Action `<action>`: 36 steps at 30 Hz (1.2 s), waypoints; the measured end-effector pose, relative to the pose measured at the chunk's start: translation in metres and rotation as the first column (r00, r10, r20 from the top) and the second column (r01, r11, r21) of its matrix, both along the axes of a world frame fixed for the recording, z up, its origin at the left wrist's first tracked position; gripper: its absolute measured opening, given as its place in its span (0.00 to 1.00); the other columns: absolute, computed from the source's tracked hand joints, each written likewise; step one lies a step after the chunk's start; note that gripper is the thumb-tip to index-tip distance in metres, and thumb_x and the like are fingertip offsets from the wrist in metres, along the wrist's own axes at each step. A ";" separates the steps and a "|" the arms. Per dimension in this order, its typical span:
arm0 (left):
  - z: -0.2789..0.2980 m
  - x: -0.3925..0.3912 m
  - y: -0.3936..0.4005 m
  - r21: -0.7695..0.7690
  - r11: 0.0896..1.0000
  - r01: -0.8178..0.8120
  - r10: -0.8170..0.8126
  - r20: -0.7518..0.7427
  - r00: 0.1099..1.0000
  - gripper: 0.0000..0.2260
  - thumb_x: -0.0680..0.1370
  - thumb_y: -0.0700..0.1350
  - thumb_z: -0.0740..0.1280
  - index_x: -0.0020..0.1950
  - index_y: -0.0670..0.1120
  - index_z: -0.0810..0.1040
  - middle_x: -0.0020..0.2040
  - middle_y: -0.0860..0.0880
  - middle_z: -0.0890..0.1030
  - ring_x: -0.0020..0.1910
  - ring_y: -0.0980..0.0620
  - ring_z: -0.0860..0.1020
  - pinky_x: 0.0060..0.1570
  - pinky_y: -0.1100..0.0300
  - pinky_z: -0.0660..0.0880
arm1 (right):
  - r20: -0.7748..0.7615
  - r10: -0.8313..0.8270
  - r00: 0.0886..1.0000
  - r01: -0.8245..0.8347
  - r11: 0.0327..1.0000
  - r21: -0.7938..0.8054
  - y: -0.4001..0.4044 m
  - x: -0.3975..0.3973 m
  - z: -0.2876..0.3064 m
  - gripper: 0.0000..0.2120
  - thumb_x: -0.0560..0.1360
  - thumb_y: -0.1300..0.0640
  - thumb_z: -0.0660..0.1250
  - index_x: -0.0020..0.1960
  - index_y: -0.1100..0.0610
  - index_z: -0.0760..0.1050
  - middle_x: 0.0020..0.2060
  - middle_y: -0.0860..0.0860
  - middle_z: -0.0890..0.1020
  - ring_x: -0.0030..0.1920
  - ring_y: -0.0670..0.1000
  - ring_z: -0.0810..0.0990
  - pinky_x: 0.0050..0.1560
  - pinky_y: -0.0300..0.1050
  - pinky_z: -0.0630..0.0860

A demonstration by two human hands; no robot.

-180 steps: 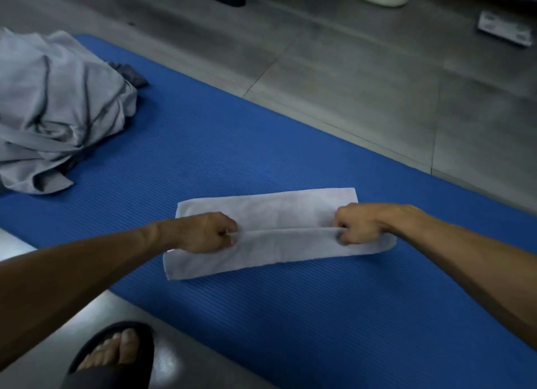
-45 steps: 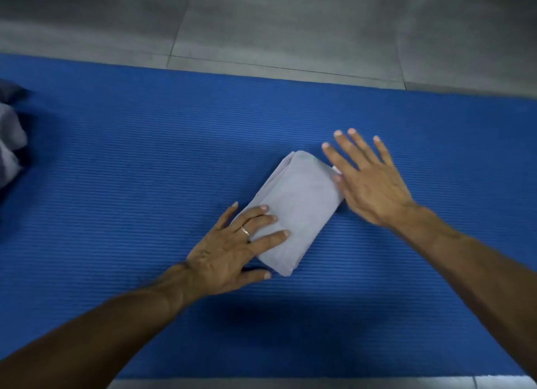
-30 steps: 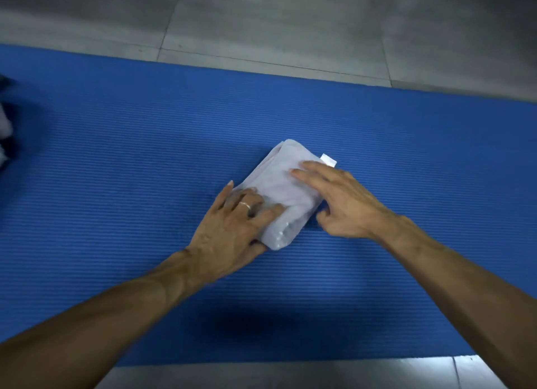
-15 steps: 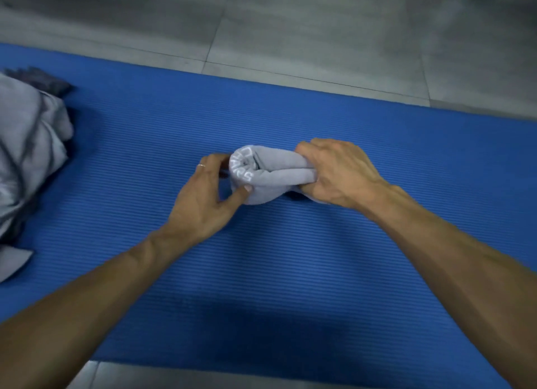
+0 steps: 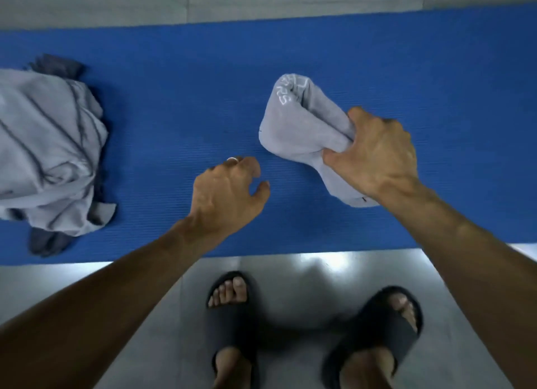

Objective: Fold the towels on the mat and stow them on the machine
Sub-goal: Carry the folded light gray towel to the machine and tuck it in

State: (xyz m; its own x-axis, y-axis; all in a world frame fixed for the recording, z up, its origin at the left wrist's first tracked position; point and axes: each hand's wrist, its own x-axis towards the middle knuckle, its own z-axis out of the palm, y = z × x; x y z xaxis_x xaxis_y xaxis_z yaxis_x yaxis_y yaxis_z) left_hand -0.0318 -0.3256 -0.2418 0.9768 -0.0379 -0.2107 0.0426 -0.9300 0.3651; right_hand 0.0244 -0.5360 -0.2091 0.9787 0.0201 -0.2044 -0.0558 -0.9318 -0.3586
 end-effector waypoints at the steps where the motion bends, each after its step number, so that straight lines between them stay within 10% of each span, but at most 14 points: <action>1: 0.024 0.001 -0.006 0.004 1.000 0.022 -0.022 -0.016 1.000 0.11 0.75 0.54 0.66 0.52 0.49 0.78 0.48 0.51 0.82 0.46 0.46 0.80 0.43 0.53 0.76 | -0.014 -0.038 0.999 0.039 0.999 0.013 -0.007 -0.006 0.024 0.15 0.70 0.47 0.69 0.44 0.54 0.66 0.36 0.51 0.73 0.39 0.60 0.74 0.40 0.49 0.69; 16: 0.385 -0.011 -0.198 -0.009 0.948 0.317 -0.317 0.018 0.948 0.13 0.76 0.57 0.64 0.56 0.52 0.76 0.50 0.54 0.80 0.49 0.51 0.80 0.47 0.56 0.76 | 0.188 -0.414 0.891 0.394 0.909 0.136 -0.182 -0.074 0.400 0.16 0.70 0.46 0.70 0.44 0.54 0.66 0.36 0.51 0.75 0.37 0.57 0.76 0.38 0.49 0.73; 36: 0.641 -0.032 -0.482 0.000 0.981 0.193 -0.191 0.146 0.971 0.13 0.77 0.57 0.63 0.58 0.53 0.75 0.48 0.56 0.78 0.49 0.54 0.78 0.51 0.56 0.75 | 0.283 -0.318 0.905 0.271 0.943 0.193 -0.463 -0.092 0.638 0.13 0.71 0.47 0.68 0.44 0.54 0.67 0.36 0.50 0.79 0.36 0.54 0.78 0.38 0.48 0.76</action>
